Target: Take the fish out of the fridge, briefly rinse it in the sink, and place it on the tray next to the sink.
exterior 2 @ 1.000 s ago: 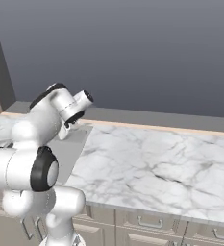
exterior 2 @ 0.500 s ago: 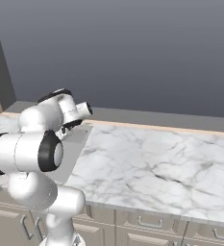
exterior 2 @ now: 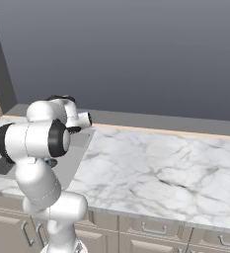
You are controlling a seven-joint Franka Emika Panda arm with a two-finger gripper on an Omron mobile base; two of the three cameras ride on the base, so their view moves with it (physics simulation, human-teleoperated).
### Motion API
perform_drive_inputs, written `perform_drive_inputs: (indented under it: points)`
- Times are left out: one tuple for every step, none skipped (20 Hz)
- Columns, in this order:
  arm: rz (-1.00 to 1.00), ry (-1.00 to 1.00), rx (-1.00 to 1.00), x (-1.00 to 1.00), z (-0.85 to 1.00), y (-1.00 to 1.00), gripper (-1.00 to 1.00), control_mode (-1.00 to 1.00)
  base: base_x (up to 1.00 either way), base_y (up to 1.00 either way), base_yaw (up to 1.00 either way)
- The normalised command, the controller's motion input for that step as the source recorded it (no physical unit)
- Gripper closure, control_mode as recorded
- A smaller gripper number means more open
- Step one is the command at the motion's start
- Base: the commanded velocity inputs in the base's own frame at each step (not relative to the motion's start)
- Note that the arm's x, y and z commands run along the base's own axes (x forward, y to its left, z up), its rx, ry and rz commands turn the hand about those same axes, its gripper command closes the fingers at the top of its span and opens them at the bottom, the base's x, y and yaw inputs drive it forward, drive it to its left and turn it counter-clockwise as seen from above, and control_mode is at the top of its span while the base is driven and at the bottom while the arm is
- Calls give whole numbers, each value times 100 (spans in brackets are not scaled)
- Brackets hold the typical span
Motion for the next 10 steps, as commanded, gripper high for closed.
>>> perform_drive_inputs:
  points:
    - [0, 7, 1, 6, -14, 41, 100, -100, 0, 0, 0]
    - [0, 7, 1, 0, -9, 36, 100, -100, 0, 0, 0]
    - [1, 6, 1, 0, -9, 29, 100, -100, 0, 0, 0]
    - [1, 1, 0, 1, -1, 16, 100, -100, 0, 0, 0]
    - [0, 0, 0, 11, 0, 6, 100, -100, 0, 0, 0]
    - [0, 0, 0, 22, -1, 0, 100, -100, 0, 0, 0]
    - [0, 0, 0, 37, -9, 0, 100, -100, 0, 0, 0]
    - [0, 0, 0, 46, -19, 0, 100, -100, 0, 0, 0]
    - [0, -1, -1, 54, -27, 0, 100, -100, 0, 0, 0]
    - [0, -2, -1, 56, -30, 0, 100, -100, 0, 0, 0]
